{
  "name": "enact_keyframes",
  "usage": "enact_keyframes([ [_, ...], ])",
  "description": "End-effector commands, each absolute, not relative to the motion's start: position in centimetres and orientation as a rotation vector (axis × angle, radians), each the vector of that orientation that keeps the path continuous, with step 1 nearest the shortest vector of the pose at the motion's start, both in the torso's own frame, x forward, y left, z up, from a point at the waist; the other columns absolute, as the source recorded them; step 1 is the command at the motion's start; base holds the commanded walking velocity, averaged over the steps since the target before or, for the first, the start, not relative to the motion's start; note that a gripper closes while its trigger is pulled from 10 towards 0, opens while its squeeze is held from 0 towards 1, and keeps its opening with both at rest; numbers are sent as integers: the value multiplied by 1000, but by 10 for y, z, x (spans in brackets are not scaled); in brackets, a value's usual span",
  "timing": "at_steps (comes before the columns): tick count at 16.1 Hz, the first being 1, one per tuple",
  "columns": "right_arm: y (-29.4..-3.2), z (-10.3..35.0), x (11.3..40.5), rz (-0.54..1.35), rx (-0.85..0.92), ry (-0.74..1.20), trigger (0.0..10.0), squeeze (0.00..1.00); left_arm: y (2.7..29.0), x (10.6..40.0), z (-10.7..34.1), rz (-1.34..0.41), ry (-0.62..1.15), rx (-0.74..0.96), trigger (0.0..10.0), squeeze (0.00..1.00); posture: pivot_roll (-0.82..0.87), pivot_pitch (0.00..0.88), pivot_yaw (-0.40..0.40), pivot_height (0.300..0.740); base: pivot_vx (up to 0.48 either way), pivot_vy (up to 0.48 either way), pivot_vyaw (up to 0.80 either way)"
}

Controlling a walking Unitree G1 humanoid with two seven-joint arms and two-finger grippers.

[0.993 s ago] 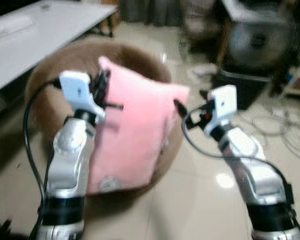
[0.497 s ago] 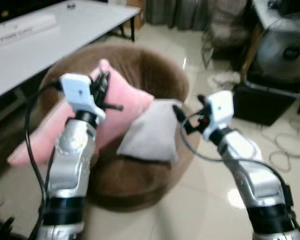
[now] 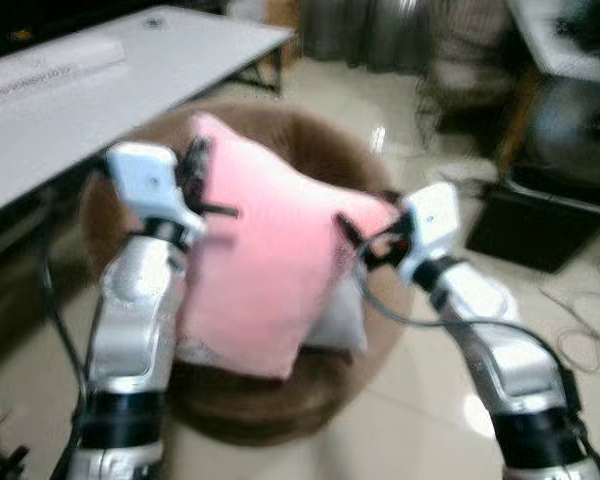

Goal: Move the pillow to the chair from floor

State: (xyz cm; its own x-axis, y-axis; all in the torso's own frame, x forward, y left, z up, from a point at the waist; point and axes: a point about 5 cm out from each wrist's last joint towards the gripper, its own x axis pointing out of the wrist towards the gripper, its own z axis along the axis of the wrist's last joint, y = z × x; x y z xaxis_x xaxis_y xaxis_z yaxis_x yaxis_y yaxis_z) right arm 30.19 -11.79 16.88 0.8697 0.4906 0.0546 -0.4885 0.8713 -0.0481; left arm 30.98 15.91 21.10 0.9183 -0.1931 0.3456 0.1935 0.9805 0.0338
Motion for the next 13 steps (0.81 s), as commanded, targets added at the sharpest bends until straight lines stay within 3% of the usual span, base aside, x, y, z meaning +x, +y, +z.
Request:
enact_keyframes([
  [1, -111, 176, 303, 529, -20, -90, 10000, 0, 169, 310, 228, -168, -429, 19, 10000, 0, 113, 0, -10, 740, 439, 0, 0],
  [4, -112, 176, 303, 529, -31, -95, 10000, 0, 168, 314, 231, -176, -435, 27, 10000, 0, 107, 0, -3, 740, 444, 0, 0],
  [8, -112, 177, 302, 535, -41, -103, 10000, 0, 166, 315, 231, -182, -439, 24, 10000, 0, 105, 0, -7, 740, 442, 0, 772],
  [13, -115, 177, 304, 523, -6, -95, 10000, 0, 161, 321, 237, -216, -460, 18, 10000, 0, 110, 0, -23, 740, 442, 0, 0],
])
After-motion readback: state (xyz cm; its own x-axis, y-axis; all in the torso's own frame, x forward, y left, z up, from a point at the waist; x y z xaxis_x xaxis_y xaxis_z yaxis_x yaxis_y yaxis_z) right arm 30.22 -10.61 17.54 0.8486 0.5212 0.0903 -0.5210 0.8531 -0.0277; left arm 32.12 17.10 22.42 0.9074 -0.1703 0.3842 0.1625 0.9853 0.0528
